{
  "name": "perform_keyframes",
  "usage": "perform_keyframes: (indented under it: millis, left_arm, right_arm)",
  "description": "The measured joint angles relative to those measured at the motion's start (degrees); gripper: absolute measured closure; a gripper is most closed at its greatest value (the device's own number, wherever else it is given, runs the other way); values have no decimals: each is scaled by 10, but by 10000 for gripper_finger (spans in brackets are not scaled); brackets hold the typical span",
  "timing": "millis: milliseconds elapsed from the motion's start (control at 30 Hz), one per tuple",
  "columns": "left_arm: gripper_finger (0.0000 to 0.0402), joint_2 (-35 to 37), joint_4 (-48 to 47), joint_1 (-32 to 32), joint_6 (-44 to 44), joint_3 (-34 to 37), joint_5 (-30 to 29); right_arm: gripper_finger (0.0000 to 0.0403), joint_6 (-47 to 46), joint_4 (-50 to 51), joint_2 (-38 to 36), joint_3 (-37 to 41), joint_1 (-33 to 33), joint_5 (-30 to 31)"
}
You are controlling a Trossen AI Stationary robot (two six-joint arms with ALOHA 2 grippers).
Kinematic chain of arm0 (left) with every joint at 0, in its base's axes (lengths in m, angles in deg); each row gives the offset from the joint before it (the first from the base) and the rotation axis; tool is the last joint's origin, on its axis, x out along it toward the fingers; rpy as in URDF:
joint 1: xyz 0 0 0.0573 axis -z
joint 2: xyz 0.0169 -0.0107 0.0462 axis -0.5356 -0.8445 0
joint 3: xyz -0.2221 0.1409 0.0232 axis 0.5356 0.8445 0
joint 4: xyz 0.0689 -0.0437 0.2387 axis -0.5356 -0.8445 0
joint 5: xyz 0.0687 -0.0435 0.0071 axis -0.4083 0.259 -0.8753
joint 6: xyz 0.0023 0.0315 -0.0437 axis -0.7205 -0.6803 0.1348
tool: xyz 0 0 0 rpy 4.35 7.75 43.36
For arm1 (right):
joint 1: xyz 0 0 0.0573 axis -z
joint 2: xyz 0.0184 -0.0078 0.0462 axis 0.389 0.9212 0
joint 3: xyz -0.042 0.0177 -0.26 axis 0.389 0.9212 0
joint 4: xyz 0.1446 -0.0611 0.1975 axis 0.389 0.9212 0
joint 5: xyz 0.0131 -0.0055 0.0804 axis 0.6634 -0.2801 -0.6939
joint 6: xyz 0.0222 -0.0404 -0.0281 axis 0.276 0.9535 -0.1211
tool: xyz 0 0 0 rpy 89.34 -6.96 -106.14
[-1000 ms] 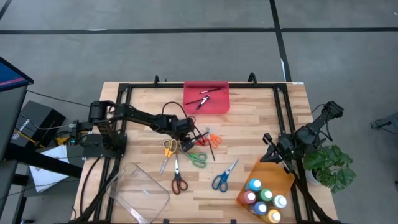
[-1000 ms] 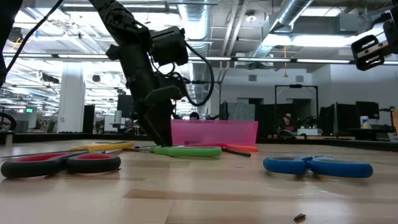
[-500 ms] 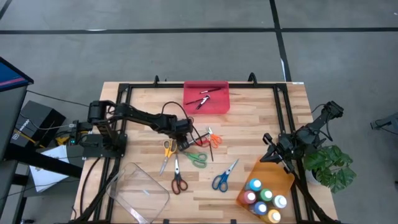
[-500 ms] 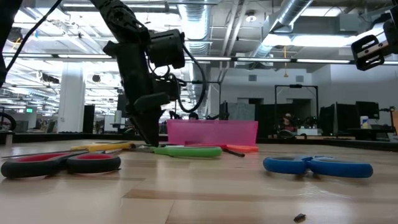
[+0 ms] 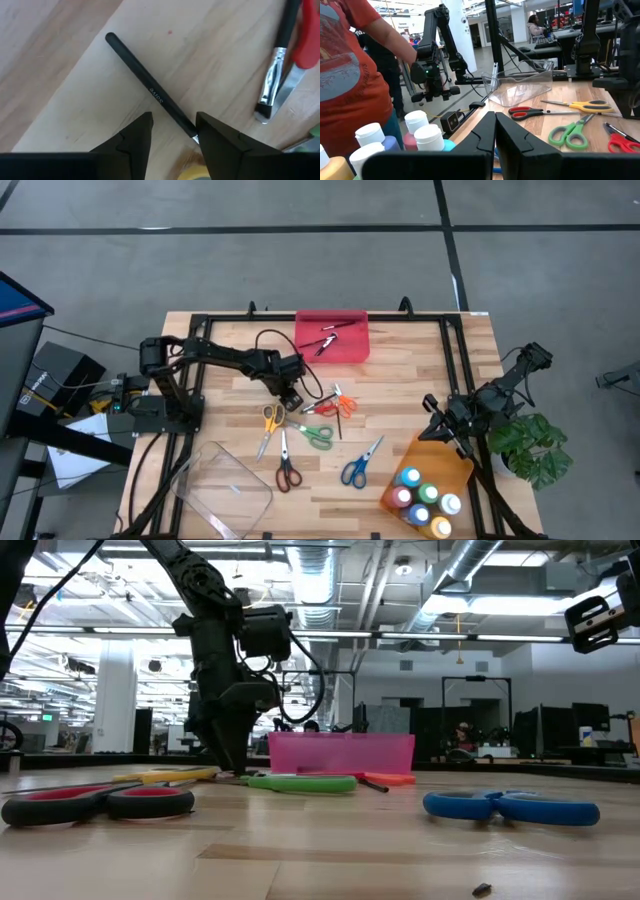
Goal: Pick & Place Paint Supplies
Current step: Put the silver brush into the red bin
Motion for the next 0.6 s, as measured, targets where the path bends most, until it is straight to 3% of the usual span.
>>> perform_keyframes:
  millis: [267, 500, 600]
  left_arm:
    - [290, -9, -5, -4, 21, 0, -3]
    - [379, -10, -8, -4, 39, 0, -5]
    - [386, -10, -7, -4, 43, 0, -5]
  right_arm:
    - [394, 0, 0, 0, 0, 0, 0]
    - [394, 0, 0, 0, 0, 0, 0]
    - [394, 0, 0, 0, 0, 0, 0]
